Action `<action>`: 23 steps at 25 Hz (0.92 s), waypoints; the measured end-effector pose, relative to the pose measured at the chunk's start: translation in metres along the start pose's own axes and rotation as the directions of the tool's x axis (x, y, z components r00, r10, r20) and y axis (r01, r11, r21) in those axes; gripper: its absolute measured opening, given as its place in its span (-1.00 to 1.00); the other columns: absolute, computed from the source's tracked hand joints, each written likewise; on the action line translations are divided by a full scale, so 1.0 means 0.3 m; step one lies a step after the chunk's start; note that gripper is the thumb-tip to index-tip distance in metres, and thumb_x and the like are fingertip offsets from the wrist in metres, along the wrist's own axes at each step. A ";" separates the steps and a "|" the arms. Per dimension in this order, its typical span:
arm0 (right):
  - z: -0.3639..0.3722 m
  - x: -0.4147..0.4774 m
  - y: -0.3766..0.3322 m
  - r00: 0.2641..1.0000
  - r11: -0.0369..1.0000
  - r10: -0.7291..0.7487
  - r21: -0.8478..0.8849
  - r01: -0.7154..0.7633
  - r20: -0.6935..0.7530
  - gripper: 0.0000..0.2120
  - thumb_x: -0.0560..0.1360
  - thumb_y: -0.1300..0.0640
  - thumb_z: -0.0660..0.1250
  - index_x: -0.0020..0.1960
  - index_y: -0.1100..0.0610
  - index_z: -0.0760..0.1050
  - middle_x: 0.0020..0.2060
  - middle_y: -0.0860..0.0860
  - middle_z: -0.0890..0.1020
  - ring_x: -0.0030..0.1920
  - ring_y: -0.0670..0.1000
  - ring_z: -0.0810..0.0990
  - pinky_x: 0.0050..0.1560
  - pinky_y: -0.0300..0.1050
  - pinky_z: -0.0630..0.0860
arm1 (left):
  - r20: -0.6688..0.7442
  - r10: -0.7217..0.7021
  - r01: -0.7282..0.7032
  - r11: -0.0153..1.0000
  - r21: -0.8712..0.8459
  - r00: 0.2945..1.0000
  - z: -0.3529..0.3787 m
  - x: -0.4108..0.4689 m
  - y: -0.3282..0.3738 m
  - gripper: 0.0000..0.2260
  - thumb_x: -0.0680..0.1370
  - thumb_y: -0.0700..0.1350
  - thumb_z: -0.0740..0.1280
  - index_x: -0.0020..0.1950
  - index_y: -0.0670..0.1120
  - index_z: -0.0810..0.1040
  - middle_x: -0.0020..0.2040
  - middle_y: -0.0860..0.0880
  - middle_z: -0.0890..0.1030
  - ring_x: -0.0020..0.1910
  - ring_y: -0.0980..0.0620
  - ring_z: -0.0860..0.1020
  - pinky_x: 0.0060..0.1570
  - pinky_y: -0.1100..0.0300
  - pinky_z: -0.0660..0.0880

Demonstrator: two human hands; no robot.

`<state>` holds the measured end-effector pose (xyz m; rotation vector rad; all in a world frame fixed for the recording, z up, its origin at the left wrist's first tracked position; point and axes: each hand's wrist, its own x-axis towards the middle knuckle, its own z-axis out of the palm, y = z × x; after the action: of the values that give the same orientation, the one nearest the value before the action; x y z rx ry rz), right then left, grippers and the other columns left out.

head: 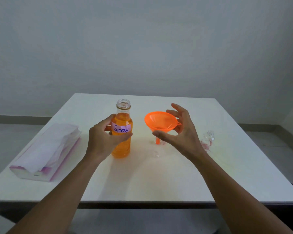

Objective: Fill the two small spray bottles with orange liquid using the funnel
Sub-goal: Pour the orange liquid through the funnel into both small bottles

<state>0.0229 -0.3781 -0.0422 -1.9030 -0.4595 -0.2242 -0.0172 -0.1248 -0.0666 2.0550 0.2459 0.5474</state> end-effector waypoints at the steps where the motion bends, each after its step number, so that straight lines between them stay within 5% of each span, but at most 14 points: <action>1: -0.002 0.006 -0.013 1.000 0.998 -0.013 -0.063 0.013 0.002 -0.04 0.20 -0.26 0.63 0.49 -0.15 0.28 0.34 -0.22 0.49 0.26 -0.17 0.51 0.09 -0.38 0.50 | 0.011 -0.007 0.007 1.000 -0.017 1.000 -0.001 -0.006 -0.001 -0.18 0.24 0.21 0.58 0.44 0.05 0.43 0.28 0.04 0.59 0.16 -0.01 0.57 0.07 -0.03 0.62; 7: -0.022 0.022 -0.069 0.995 0.968 0.050 -0.248 -0.028 0.082 -0.08 0.27 -0.25 0.60 0.53 -0.02 0.36 0.43 -0.07 0.47 0.24 -0.09 0.47 0.16 -0.21 0.46 | 0.112 0.064 -0.061 0.998 -0.033 0.992 -0.025 -0.027 0.018 -0.31 0.27 0.02 0.64 0.36 0.11 0.49 0.14 0.11 0.64 0.08 0.03 0.61 0.07 0.02 0.63; 18: -0.088 0.057 -0.113 0.967 0.911 0.160 -0.407 -0.068 0.197 0.07 0.18 -0.41 0.56 0.56 -0.02 0.31 0.46 -0.03 0.44 0.32 0.01 0.47 0.17 -0.09 0.46 | 0.322 0.149 -0.273 0.883 0.383 0.935 -0.128 0.067 0.148 -0.23 0.25 0.04 0.62 0.41 0.13 0.41 0.20 0.06 0.59 0.11 -0.02 0.56 0.02 0.04 0.61; 23: -0.114 0.070 -0.125 0.956 0.876 0.173 -0.480 -0.040 0.237 0.12 0.12 -0.49 0.51 0.55 -0.02 0.33 0.39 -0.02 0.50 0.14 -0.06 0.46 0.07 -0.16 0.44 | 0.358 0.126 -0.316 0.779 0.541 0.925 -0.137 0.095 0.184 -0.21 0.22 0.01 0.58 0.42 0.23 0.39 0.14 0.01 0.59 0.06 -0.02 0.53 -0.07 0.10 0.58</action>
<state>0.0284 -0.3936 0.0102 -2.4514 -0.5136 0.0092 -0.0143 -0.1111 0.0065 2.7756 -0.0283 0.2999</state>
